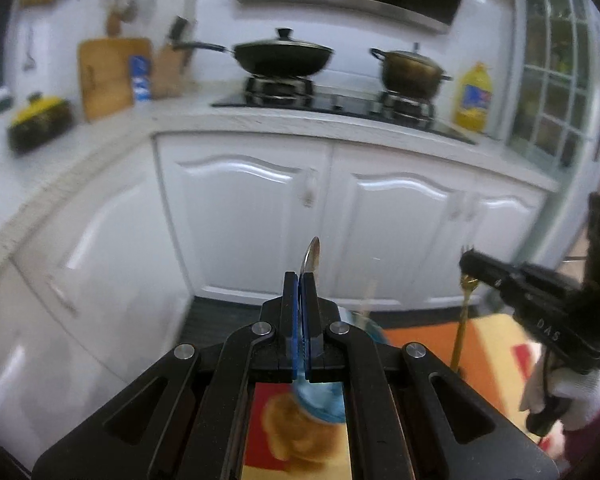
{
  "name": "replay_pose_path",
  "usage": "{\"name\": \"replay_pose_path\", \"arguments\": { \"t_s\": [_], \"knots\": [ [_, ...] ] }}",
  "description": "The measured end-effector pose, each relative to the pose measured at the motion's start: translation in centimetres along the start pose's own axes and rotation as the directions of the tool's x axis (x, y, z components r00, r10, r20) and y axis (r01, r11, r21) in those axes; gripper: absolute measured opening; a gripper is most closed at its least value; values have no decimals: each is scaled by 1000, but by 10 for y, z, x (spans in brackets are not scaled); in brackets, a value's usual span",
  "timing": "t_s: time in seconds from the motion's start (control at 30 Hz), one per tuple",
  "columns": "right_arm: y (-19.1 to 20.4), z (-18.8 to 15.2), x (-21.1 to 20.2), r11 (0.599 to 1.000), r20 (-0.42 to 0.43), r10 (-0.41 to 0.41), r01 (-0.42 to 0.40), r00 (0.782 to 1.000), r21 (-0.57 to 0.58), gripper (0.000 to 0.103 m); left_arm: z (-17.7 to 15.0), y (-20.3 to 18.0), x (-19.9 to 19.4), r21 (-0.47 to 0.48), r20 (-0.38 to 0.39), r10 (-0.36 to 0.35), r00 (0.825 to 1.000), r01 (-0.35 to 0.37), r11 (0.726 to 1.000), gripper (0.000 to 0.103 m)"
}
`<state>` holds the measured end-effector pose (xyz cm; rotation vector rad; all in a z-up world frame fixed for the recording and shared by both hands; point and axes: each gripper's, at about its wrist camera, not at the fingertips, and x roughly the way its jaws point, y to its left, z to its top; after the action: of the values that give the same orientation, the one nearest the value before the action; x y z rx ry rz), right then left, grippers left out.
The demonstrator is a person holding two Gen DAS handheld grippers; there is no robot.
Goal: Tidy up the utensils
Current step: 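Carry the metal spoon and gold fork into the holder and open both tools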
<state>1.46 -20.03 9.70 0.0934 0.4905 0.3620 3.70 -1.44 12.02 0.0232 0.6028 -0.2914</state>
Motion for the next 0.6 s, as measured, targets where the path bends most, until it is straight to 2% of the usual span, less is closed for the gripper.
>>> {"name": "replay_pose_path", "arguments": {
  "t_s": [0.13, 0.23, 0.43, 0.6],
  "knots": [
    [3, 1, 36, 998, -9, -57, 57, 998, -24, 2, -8, 5, 12, 29, 35, 92, 995, -93, 995, 0],
    [5, 0, 55, 994, -4, -102, 101, 995, -51, 2, -15, 0, 20, 65, 54, 129, 990, -132, 989, 0],
    [5, -12, 79, 981, 19, -165, 166, 986, -103, 2, -31, -8, 41, 92, 22, 125, 992, -127, 988, 0],
    [3, -28, 85, 989, -39, -114, 109, 993, -104, 2, -43, -8, 53, 71, -28, 103, 994, -101, 992, 0]
  ]
}}
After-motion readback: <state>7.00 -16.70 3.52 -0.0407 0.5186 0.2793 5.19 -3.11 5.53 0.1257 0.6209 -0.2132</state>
